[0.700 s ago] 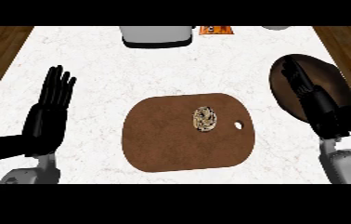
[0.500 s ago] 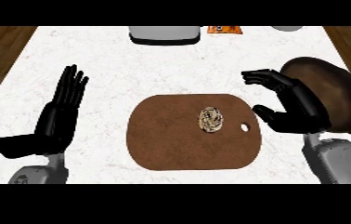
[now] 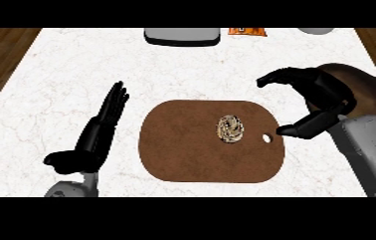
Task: Pick the cupcake from the cutting board and place it in the pan
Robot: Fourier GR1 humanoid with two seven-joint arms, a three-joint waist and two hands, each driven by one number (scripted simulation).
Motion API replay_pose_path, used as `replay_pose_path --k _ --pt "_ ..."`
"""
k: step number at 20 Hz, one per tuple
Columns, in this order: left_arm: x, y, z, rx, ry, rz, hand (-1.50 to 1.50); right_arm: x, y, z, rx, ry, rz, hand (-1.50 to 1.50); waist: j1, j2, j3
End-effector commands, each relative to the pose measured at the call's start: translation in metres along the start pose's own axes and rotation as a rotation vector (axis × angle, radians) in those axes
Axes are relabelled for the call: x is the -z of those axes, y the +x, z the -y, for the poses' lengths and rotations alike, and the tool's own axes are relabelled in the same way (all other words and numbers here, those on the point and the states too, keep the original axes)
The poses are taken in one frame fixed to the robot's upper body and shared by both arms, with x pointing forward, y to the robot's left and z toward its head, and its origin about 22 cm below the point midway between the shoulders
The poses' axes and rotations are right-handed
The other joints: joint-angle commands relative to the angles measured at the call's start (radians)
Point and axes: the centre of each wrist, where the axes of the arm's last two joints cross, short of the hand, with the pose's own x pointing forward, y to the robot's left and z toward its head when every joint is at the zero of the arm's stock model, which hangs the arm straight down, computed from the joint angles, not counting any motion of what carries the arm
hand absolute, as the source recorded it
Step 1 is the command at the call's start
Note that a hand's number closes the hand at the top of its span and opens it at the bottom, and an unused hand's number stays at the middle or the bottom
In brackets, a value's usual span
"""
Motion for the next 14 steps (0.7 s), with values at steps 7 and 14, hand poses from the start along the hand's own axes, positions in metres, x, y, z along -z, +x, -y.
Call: replay_pose_path --k 7,14 --pt "0.003 0.003 0.019 0.018 -0.017 -0.014 0.00 0.027 0.019 0.051 -0.233 0.254 0.000 -1.50 -0.004 -0.003 -0.002" --pt "0.005 0.007 0.014 0.013 0.001 -0.013 0.00 0.089 0.035 0.015 -0.451 0.466 -0.112 -1.50 -0.014 -0.011 -0.003"
